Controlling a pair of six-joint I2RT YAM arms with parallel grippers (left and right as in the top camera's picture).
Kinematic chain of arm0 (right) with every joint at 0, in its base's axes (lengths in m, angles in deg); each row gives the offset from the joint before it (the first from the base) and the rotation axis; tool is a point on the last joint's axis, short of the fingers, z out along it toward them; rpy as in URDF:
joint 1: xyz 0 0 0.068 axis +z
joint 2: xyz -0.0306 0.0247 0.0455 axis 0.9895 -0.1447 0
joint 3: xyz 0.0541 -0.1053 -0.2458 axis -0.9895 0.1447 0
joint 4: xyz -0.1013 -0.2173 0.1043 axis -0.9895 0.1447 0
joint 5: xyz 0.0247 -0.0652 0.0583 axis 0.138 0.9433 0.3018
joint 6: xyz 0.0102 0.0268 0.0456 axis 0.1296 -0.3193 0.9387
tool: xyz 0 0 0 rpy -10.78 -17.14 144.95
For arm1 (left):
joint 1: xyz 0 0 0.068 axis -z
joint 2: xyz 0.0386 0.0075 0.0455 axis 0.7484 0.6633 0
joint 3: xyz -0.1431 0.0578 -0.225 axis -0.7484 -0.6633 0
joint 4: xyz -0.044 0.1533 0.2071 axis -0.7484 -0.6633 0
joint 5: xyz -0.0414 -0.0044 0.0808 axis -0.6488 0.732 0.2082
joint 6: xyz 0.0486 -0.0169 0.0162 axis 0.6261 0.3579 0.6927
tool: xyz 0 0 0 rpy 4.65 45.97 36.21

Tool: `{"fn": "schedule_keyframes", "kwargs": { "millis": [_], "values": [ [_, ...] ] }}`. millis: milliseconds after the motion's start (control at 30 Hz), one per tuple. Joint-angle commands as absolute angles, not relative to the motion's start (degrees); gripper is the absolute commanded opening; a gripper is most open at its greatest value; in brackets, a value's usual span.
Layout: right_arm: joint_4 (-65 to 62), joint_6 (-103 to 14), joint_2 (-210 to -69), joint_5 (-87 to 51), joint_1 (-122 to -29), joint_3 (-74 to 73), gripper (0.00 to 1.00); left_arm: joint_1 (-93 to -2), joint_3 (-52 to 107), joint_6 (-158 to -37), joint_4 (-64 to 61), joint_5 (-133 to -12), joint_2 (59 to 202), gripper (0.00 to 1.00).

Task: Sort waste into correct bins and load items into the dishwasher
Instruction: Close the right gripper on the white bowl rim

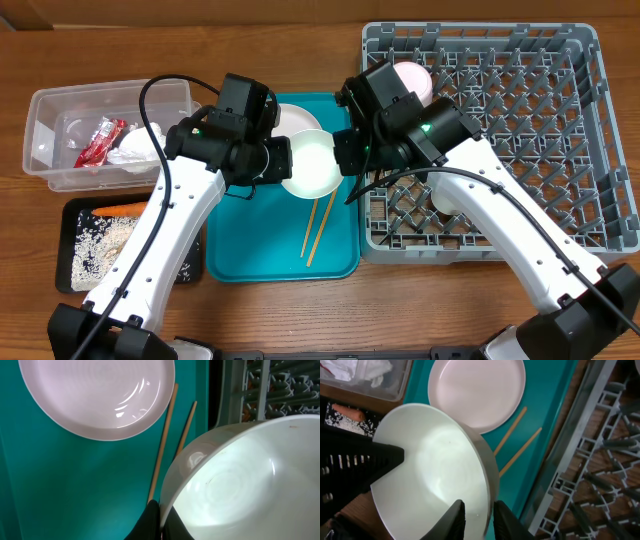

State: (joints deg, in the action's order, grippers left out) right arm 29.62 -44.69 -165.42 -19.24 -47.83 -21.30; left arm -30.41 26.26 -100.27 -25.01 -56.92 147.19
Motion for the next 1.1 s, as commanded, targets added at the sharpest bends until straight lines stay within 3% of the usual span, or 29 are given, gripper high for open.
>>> {"fn": "schedule_keyframes", "kwargs": {
  "millis": [0, 1067],
  "values": [
    [29.9, -44.6, -165.7, -18.6, -47.7, -22.7, 0.23, -30.0, 27.2, -100.9, -24.9, -56.5, 146.5, 0.04],
    [28.5, -44.6, -166.9, -17.1, -47.6, -21.1, 0.24, -30.0, 27.2, -100.9, -25.0, -56.5, 146.5, 0.04]
  ]
}}
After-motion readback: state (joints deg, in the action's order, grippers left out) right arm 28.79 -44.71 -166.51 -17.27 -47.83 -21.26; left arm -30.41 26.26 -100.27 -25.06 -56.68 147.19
